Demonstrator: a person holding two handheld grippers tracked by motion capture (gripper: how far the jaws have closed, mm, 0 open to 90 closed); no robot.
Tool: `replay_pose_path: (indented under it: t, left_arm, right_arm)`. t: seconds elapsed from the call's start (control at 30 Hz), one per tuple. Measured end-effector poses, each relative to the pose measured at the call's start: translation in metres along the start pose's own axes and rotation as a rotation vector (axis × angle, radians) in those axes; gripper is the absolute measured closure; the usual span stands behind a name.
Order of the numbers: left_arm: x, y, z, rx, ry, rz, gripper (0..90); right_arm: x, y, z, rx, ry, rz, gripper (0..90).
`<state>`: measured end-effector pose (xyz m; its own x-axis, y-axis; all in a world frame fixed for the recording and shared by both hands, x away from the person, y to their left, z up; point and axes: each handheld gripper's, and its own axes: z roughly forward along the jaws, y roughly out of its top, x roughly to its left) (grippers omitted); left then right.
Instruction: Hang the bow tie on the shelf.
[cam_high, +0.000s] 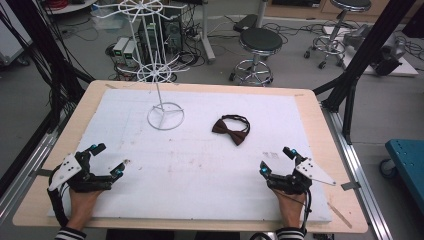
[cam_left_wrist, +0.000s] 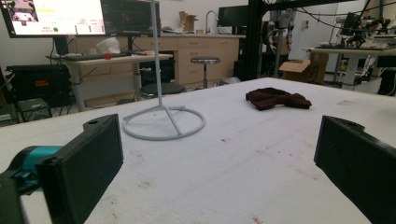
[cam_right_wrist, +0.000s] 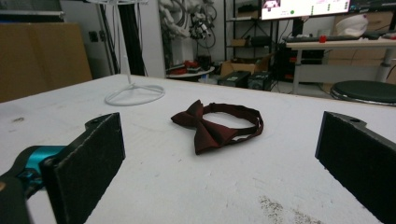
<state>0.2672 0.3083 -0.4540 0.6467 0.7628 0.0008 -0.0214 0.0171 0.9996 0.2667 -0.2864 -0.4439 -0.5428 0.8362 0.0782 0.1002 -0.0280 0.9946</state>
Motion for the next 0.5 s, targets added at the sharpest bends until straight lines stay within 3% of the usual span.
replay_pose_path:
  t: [0.2, 0.5]
  left_arm:
    - [0.0, 0.0, 0.0, 0.0, 0.001, 0.001, 1.7]
    - [0.0, 0.0, 0.0, -0.002, 0.002, -0.005, 1.7]
  right_arm:
    - [-0.003, 0.01, 0.004, 0.037, 0.008, -0.019, 0.7]
    - [-0.009, 0.041, 0.025, 0.153, 0.062, -0.078, 0.7]
